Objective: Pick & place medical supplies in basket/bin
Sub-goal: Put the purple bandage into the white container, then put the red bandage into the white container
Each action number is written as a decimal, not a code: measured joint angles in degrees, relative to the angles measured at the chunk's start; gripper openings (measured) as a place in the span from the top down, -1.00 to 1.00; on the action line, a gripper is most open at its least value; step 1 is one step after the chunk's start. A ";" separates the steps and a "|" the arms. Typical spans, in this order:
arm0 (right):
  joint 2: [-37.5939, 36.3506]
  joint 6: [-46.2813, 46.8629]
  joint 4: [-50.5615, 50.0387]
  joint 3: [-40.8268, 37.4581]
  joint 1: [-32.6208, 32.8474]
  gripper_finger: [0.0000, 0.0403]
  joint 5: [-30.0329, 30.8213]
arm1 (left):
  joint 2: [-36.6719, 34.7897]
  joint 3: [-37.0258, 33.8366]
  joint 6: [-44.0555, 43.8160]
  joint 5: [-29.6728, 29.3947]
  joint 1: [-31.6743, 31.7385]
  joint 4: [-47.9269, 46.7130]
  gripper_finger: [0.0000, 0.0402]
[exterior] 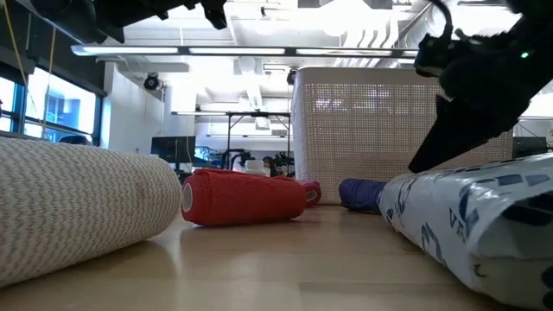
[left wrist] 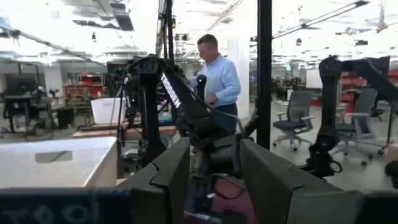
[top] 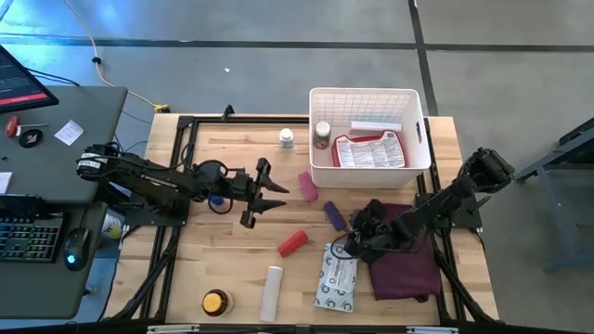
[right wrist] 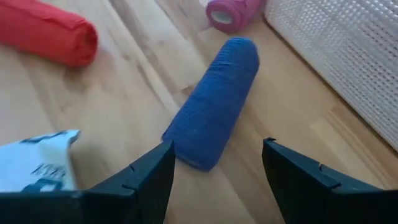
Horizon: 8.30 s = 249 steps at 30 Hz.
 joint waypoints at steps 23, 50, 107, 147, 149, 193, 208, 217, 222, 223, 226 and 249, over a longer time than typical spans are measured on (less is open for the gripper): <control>8.57 -12.86 15.74 -1.07 -8.82 -0.35 -4.20 | 0.00 -0.04 -2.36 -5.23 0.02 -3.00 0.12; 8.80 -11.33 15.48 -1.22 -8.89 -0.37 -3.78 | 0.00 -0.04 -8.17 -7.43 0.02 -3.97 0.12; -24.50 -31.47 27.47 -0.89 0.97 0.34 1.47 | 0.00 -0.04 -9.92 -7.31 0.02 -6.55 0.12; -9.39 -56.82 -6.82 26.54 -62.74 0.34 -29.87 | -0.04 -0.04 -9.37 -12.66 0.02 -7.88 0.12; -8.79 -57.54 -6.03 26.54 -64.41 0.34 -31.44 | -0.04 -0.04 -9.32 -11.10 0.02 -7.82 0.12; -2.38 -65.61 -5.85 26.54 -73.60 0.34 -41.37 | -2.31 0.00 -8.67 -13.93 0.04 -7.93 0.12; 0.04 -68.11 -5.76 26.54 -73.85 0.30 -38.46 | -2.40 0.00 -14.21 -11.11 0.00 -13.15 0.12; -0.68 -70.58 -5.78 26.54 -73.71 -0.10 -33.63 | -2.40 0.00 -15.69 -11.05 0.00 -16.05 0.12; -4.30 -70.56 -5.80 26.54 -71.41 -0.17 -36.03 | -2.40 0.00 -15.93 -11.05 0.00 -16.61 0.12; -5.55 -70.60 -5.78 26.54 -70.41 -0.17 -36.38 | -2.40 0.00 -15.93 -11.02 0.00 -16.69 0.12; -9.78 -71.46 -5.80 26.54 -66.70 -0.15 -36.71 | -2.40 0.00 -15.80 -11.02 0.00 -16.89 0.12; -13.76 -60.44 2.50 17.21 -18.85 -0.12 -35.37 | -3.13 -0.07 -9.53 -11.79 -5.76 -14.33 0.12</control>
